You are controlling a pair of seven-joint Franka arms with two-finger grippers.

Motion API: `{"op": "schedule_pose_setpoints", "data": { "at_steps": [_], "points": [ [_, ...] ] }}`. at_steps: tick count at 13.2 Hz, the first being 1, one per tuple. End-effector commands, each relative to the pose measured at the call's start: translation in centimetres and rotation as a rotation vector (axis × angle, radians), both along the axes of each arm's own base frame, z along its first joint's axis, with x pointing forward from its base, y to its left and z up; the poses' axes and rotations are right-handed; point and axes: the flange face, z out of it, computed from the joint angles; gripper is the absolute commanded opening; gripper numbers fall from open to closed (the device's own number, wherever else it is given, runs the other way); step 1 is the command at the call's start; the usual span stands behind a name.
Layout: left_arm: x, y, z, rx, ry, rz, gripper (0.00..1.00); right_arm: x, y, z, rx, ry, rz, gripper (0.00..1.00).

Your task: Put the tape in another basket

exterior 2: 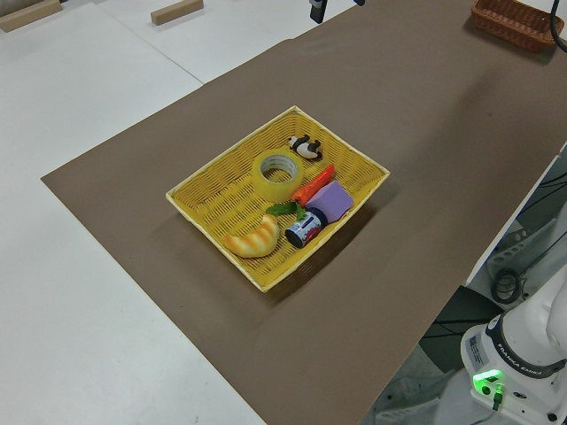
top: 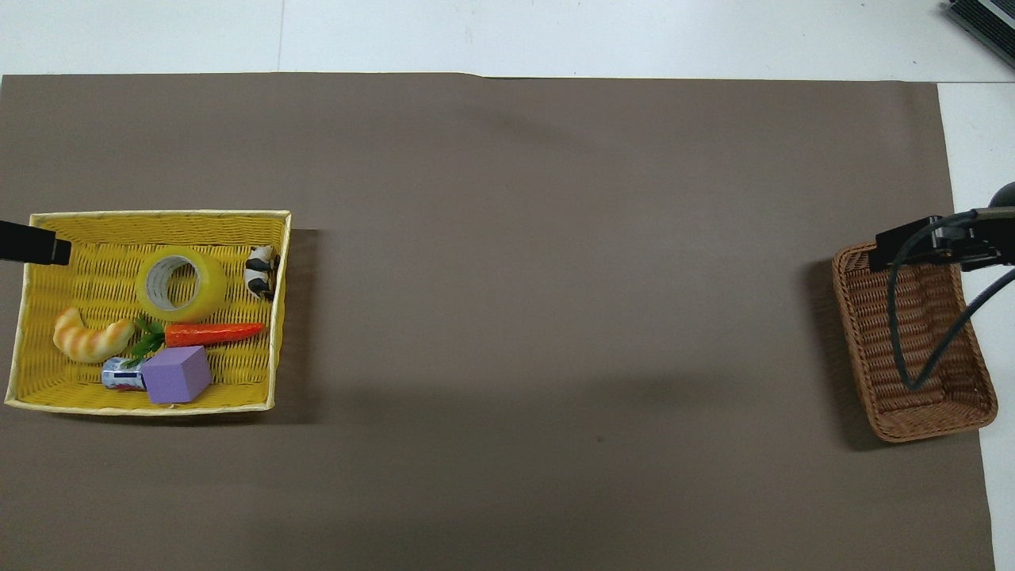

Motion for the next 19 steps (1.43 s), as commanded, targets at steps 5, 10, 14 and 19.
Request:
{"op": "schedule_pose_setpoints", "data": {
  "at_steps": [5,10,14,19],
  "points": [
    [-0.5,0.3,0.0,0.014,-0.003,0.016,1.00,-0.9,0.1,0.4,0.001,0.007,-0.008,1.00],
    [-0.7,0.5,-0.1,0.012,0.003,0.020,1.00,-0.9,0.0,0.3,0.001,0.009,-0.008,1.00],
    [-0.8,0.6,-0.2,0.013,0.003,0.009,1.00,-0.9,-0.2,0.3,-0.005,0.010,-0.011,1.00],
    [-0.7,1.2,-0.2,0.012,-0.008,0.017,1.00,-1.0,-0.1,0.3,-0.007,0.014,-0.009,1.00]
  ]
}}
